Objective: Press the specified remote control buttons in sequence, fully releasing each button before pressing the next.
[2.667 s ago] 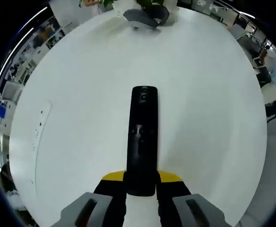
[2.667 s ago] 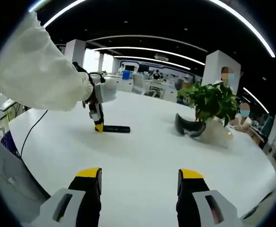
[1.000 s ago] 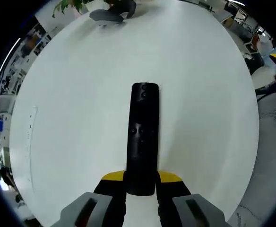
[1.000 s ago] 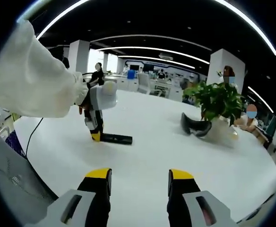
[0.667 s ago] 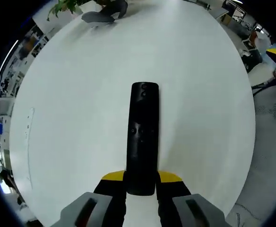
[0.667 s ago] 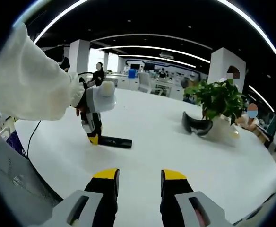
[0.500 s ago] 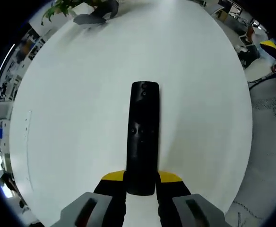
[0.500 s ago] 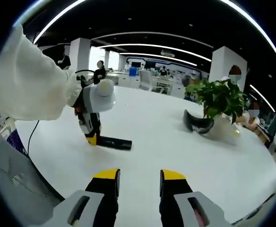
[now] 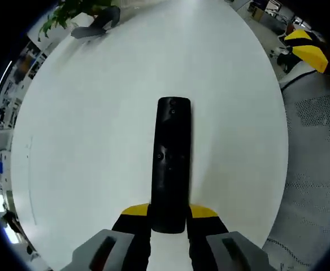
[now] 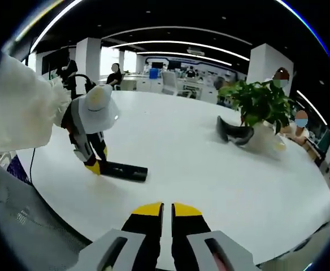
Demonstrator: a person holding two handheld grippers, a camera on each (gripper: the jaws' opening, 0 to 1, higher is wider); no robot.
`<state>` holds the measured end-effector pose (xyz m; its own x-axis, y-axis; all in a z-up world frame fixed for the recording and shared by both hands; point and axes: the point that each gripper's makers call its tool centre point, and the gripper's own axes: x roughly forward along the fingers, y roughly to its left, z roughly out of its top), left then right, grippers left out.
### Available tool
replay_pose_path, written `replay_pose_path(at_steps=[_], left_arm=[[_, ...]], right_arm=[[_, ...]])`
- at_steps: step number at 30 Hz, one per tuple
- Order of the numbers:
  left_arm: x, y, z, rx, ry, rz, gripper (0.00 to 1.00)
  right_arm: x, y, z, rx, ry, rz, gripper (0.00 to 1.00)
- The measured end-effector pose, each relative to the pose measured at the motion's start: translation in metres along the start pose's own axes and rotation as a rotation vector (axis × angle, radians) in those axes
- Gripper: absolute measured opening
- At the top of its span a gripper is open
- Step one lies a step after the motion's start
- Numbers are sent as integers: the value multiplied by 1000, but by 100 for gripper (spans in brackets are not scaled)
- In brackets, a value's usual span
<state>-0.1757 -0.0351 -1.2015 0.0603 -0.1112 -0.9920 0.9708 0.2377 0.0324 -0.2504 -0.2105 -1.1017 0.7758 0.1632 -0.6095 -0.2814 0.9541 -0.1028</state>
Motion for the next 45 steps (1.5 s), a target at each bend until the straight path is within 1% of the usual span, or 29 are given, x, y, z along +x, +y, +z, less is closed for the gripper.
replay_pose_path(at_steps=[6,11,14,17,18,22,24,25,28,32,34,37,41,45], left_arm=[[-2,-12,-3,7,-1,-4,23],[-2,-18,-3,11,-2,-4,23],[-2,-23,-4,10,6,-4,23],[-2,-27,-5,29,12,-5,23],[-2,-28,-5,29,12,-5,23],[-3,-35,-8,40,3,-7,23],[-4,-39,-10,45,-10,-8,23],[-4,-40,-10,46,-20,-8,23],[-4,-43,-11,36,-36,-10,23],[-5,-52,-13,56,-63,-8,23],[-6,-54,-14,48,-80,-12,23],[-6,-60,-14,49,-94,-13,23],[-6,-75,-16,81,-81,-11,23],[-7,-84,-17,79,-76,-13,23]], right_arm=[[2,-1,-9,-1,55,-9,0],[2,-4,-14,29,80,-17,0],[3,-4,-17,18,98,-29,0],[4,-8,-20,6,117,-50,0],[5,-11,-22,8,125,-65,0],[3,-16,-23,51,128,-74,0],[3,-17,-25,51,137,-82,0],[4,-17,-26,44,150,-89,0],[4,-18,-27,23,159,-100,0],[3,-29,-26,-70,152,-165,0],[3,-33,-28,-69,160,-182,0],[1,-40,-30,-32,170,-195,0],[2,-41,-34,-40,192,-204,0],[2,-41,-33,-53,190,-204,0]])
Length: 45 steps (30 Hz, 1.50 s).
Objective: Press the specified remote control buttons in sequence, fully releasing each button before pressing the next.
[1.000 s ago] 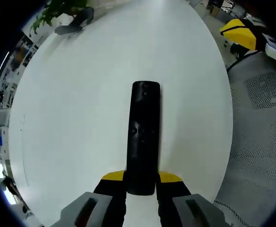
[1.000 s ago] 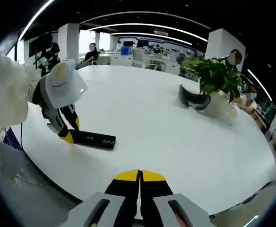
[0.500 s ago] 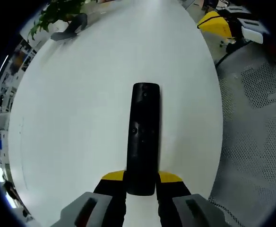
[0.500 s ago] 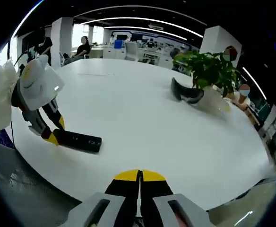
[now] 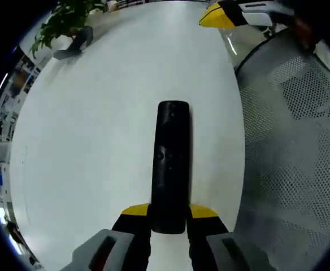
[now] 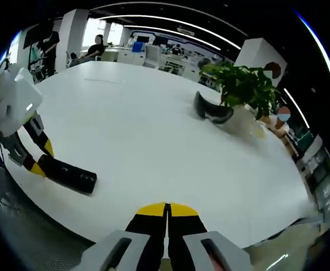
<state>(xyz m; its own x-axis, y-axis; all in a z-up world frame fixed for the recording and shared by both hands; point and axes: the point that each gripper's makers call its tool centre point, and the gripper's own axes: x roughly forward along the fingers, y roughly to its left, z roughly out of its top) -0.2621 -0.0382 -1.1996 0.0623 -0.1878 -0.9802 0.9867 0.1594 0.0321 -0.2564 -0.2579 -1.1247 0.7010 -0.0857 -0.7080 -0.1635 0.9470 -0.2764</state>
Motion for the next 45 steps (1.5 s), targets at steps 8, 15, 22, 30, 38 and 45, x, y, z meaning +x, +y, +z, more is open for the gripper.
replay_pose_path(at_steps=[8,15,22,30,38,45], left_arm=[[-1,-9,-1,-35,-78,-3,23],[-1,-17,-1,-55,-114,0,23],[-2,-33,-1,-77,-175,3,23],[-4,-38,1,-112,-307,11,23],[-5,-45,5,-119,-335,26,23],[-5,-45,7,-121,-366,20,23]], right_arm=[[-5,21,14,-21,-78,110,0],[-9,43,19,-83,-98,183,0],[-8,55,18,-36,-69,266,0],[1,95,-1,-61,125,394,0],[23,116,-18,-15,257,470,0],[22,121,-17,153,286,536,0]])
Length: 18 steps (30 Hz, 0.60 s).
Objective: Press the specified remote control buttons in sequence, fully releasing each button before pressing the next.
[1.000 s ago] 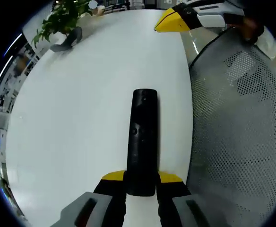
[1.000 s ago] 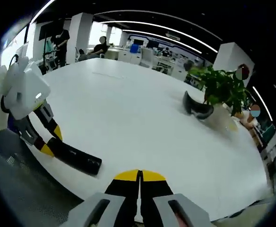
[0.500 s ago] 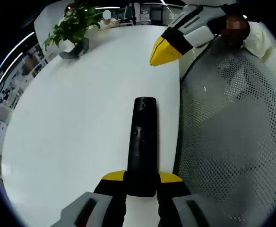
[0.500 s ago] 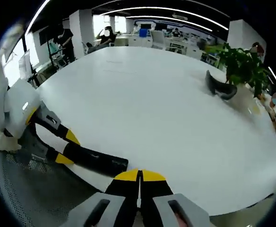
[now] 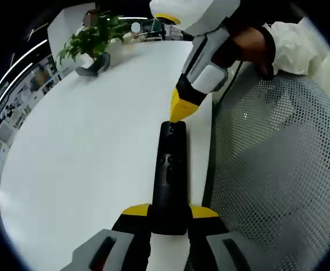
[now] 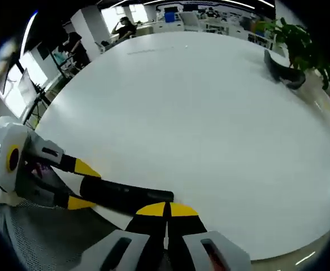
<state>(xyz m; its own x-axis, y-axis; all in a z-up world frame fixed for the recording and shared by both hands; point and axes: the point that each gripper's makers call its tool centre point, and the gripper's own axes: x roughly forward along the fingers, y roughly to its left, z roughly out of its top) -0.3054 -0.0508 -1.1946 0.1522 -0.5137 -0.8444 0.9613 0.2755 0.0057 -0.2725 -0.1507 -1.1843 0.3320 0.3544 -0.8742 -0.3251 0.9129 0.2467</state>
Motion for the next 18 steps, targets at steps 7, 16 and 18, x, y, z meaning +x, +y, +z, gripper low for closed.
replay_pose_path(at_steps=[7,16,18], left_arm=[[0,0,0,9,-16,-3,23],[-1,-1,3,-3,-152,31,24],[-2,-1,3,20,-194,31,24]], right_arm=[[1,3,-3,-26,12,3,0],[3,6,4,-146,-22,-19,0],[4,6,3,-231,-18,-45,0]])
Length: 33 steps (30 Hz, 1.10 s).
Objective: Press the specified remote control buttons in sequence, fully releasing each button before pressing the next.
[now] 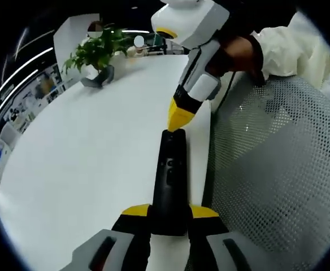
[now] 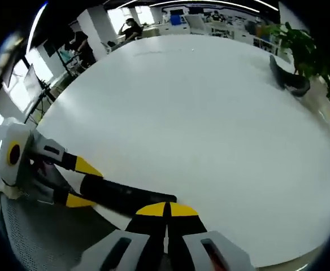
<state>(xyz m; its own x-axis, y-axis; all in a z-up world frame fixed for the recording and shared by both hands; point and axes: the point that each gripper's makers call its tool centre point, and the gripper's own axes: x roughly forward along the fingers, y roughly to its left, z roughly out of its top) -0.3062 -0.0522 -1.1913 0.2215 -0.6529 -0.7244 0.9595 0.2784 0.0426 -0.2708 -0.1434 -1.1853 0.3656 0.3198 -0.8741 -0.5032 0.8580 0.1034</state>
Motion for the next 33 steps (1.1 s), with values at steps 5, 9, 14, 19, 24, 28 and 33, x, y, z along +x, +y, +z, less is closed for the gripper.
replay_pose_path(at_steps=[5,9,14,19,24,28,33], left_arm=[[2,2,0,-43,38,-18,24],[2,2,-1,-30,15,-32,24],[3,2,0,-14,-2,-54,24],[4,3,1,0,-22,-64,24],[4,2,1,6,-27,-70,24],[4,2,2,7,-38,-70,24],[5,2,2,4,-43,-70,24]], right_arm=[[1,1,0,-142,20,-73,0],[0,-1,0,-140,12,-67,0],[-2,-7,-2,3,37,-60,0],[-8,-1,-2,259,45,54,0],[-8,-4,-2,306,24,77,0],[-6,0,-2,280,22,80,0],[-3,0,-3,238,31,59,0]])
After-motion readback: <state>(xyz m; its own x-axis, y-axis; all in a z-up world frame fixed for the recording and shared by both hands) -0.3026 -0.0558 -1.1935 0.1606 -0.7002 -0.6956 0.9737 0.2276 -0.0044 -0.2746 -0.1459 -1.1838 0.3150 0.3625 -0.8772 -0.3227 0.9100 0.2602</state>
